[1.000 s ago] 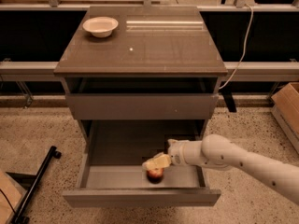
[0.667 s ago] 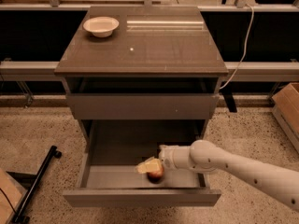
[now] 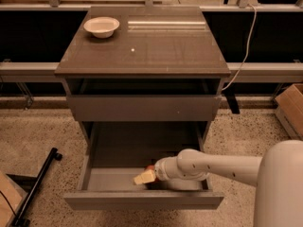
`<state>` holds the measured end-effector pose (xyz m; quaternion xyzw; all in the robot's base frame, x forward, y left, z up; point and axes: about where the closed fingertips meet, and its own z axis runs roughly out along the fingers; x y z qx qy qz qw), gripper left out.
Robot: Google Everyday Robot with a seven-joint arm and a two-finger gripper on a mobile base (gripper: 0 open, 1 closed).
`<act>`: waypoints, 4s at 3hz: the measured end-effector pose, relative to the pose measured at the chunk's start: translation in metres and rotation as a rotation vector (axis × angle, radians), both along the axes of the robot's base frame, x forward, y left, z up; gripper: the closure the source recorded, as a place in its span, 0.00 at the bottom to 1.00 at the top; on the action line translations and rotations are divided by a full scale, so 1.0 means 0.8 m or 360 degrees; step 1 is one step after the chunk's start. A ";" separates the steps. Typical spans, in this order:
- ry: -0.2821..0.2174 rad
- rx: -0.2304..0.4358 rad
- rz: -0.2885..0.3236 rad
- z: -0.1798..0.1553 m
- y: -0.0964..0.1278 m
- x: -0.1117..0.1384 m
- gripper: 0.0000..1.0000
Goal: Pick apple from middle drawer and place on counter
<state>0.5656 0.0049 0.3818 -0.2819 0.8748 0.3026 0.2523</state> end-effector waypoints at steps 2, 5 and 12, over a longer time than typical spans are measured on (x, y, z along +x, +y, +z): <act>0.0030 -0.0083 -0.0067 -0.015 -0.018 0.005 0.41; -0.0209 0.0010 -0.0191 0.092 -0.078 0.038 1.00; -0.1217 0.0077 -0.0010 0.643 -0.308 0.128 1.00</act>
Offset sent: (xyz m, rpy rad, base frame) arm 0.0139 -0.0403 -0.0130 -0.1173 0.0051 -0.1047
